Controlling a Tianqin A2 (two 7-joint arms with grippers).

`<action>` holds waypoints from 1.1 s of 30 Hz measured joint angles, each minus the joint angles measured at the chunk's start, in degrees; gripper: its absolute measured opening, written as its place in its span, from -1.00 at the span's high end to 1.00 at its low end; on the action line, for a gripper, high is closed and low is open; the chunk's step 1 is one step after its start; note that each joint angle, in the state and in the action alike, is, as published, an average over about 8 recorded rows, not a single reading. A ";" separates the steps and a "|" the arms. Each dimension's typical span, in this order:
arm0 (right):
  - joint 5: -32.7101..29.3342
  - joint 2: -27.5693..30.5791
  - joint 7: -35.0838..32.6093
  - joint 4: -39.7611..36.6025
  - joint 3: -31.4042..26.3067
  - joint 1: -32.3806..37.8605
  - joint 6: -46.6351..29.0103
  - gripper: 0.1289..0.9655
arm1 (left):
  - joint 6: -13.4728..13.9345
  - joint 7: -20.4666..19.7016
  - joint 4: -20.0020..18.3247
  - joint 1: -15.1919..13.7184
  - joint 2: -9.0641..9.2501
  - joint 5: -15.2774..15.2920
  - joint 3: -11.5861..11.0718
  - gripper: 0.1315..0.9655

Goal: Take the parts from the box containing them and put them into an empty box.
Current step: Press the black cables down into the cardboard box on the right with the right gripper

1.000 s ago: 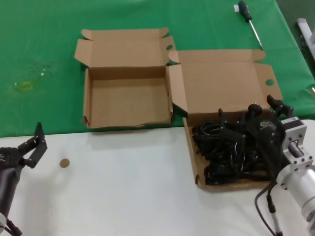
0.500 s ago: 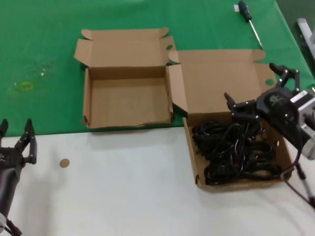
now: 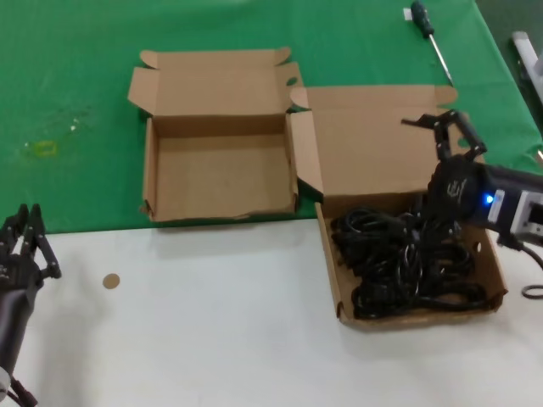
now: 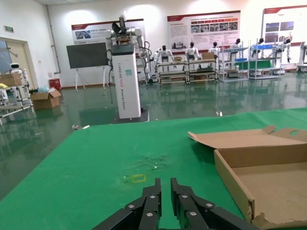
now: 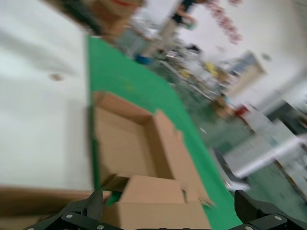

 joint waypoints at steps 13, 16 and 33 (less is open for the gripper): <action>-4.36 6.28 -10.86 -4.71 -8.77 10.36 -13.54 -1.00 | 0.00 0.00 0.00 0.00 0.00 0.00 0.00 0.95; -5.62 6.66 -12.62 -6.18 -10.62 12.92 -15.42 -1.00 | 0.00 0.00 0.00 0.00 0.00 0.00 0.00 0.95; -14.00 4.95 -21.81 -20.14 -20.20 26.26 -22.24 -1.00 | 0.00 -0.04 0.00 0.00 0.00 0.02 0.00 0.95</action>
